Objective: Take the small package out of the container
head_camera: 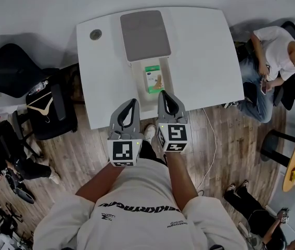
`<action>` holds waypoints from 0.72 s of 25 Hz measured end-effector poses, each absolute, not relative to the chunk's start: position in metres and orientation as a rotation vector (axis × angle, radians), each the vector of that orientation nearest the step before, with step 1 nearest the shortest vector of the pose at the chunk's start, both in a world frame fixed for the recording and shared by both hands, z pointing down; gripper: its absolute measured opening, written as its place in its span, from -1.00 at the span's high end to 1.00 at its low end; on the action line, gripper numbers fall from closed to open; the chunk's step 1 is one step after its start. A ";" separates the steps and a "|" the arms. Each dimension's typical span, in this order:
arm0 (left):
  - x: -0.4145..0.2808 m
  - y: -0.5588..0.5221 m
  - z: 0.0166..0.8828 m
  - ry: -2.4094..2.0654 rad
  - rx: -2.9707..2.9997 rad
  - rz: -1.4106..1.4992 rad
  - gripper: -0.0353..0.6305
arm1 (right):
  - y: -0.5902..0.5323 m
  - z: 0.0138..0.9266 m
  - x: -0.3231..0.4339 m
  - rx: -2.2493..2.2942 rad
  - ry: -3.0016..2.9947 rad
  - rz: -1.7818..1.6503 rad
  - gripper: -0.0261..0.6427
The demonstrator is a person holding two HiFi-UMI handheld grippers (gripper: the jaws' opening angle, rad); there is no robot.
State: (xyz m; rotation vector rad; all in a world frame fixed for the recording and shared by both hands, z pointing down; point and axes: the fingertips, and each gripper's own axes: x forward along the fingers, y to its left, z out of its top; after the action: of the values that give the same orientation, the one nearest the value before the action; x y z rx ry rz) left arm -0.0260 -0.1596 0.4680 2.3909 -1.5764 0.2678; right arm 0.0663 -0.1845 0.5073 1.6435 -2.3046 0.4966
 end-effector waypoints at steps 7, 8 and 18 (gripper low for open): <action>-0.025 -0.169 0.477 -1.566 2.378 0.283 0.88 | -0.196 0.527 0.063 1.608 -2.270 0.518 0.90; -0.025 -0.170 0.478 -1.564 2.377 0.285 0.88 | -0.197 0.531 0.063 1.601 -2.263 0.518 0.89; -0.027 -0.176 0.486 -1.560 2.365 0.296 0.88 | -0.203 0.551 0.054 1.565 -2.216 0.593 0.72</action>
State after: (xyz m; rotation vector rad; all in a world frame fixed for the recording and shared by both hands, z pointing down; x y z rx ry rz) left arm -0.0268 -0.1760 0.4856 2.3647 -1.5598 0.2962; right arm 0.0545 -0.2027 0.5514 1.5651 -2.2163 0.5927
